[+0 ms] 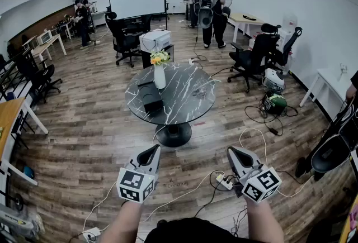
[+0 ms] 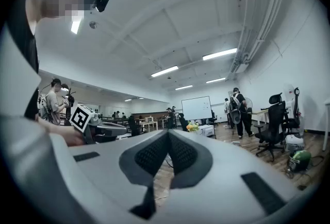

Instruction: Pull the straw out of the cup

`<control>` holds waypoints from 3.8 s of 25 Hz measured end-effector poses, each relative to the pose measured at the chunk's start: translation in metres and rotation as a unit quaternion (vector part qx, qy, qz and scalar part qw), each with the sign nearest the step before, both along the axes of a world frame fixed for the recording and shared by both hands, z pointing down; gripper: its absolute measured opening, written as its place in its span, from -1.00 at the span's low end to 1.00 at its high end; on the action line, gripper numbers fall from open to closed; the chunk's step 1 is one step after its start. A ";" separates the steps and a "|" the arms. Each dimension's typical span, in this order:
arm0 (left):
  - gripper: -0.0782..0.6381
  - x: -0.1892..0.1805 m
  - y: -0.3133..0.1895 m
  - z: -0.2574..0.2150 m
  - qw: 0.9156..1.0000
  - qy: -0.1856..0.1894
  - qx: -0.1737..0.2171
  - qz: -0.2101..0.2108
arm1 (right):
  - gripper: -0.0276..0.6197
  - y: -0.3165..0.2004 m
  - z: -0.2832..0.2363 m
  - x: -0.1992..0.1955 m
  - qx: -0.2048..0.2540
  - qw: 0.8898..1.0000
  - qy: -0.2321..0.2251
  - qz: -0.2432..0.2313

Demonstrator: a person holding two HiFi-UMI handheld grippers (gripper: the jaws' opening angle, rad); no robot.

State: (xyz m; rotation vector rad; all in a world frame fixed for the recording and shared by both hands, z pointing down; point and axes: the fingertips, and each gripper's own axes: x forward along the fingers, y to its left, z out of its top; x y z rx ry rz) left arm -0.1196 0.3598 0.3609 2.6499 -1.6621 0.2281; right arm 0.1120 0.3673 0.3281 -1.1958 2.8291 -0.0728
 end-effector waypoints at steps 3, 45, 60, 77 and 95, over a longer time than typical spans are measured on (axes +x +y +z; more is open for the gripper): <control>-0.75 0.009 0.000 0.000 1.000 0.000 -0.001 -0.001 | -0.91 0.002 0.002 0.009 -0.001 1.000 0.000 -0.004; -0.75 0.097 -0.127 0.029 0.997 0.017 -0.024 0.071 | -0.90 -0.093 0.048 0.066 -0.058 0.998 0.031 0.009; -0.75 -0.013 -0.214 0.048 0.996 0.030 -0.043 0.067 | -0.90 -0.183 0.070 -0.052 -0.102 0.993 0.055 -0.003; -0.75 -0.033 -0.273 0.070 0.995 0.045 -0.069 0.060 | -0.90 -0.244 0.094 -0.079 -0.133 0.989 0.056 -0.019; -0.75 0.000 -0.426 0.080 0.991 0.069 -0.109 0.045 | -0.90 -0.409 0.127 -0.055 -0.177 0.982 0.039 -0.043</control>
